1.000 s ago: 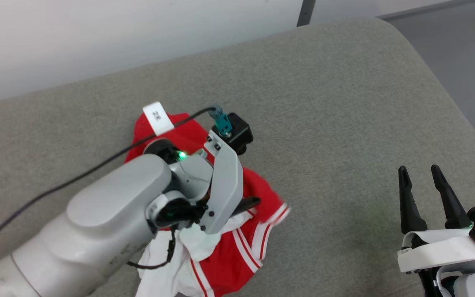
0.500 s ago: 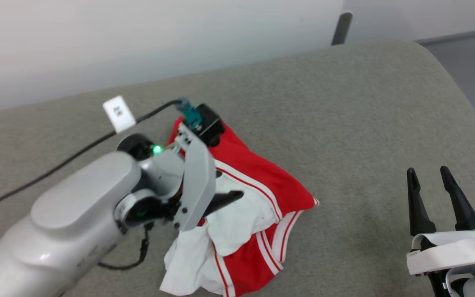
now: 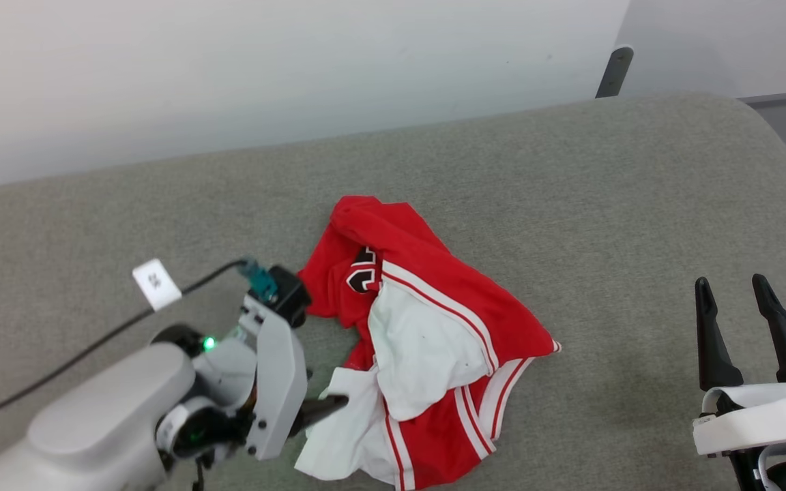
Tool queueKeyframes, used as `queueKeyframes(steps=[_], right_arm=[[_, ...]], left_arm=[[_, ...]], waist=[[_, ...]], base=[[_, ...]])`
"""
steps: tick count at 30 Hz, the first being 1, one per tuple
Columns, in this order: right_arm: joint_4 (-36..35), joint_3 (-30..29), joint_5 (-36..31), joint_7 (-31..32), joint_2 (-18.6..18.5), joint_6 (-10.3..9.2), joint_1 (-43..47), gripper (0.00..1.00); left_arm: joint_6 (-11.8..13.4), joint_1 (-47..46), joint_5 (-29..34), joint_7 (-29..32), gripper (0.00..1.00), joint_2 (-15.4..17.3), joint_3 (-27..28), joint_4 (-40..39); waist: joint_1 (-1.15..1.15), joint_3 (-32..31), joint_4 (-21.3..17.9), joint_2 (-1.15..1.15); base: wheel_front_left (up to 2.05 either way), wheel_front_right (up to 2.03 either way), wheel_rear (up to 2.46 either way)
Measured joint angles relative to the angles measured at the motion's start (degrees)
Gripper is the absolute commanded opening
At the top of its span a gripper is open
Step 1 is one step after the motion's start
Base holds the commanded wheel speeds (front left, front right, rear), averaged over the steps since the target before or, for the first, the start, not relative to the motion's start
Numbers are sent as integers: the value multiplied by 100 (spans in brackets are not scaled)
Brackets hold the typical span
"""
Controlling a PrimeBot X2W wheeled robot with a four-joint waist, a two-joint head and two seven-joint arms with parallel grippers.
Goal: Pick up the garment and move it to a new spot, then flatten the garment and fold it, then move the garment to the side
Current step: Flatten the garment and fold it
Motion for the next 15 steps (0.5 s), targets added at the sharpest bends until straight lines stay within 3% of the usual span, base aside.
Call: queueKeyframes(steps=[15], right_arm=[[-51,-14,-2,0,-78,0,-23,100]], left_arm=[[174,544,-101,12,100,21,-231,593]], waist=[[0,113,73,0]], base=[[0,0,0]])
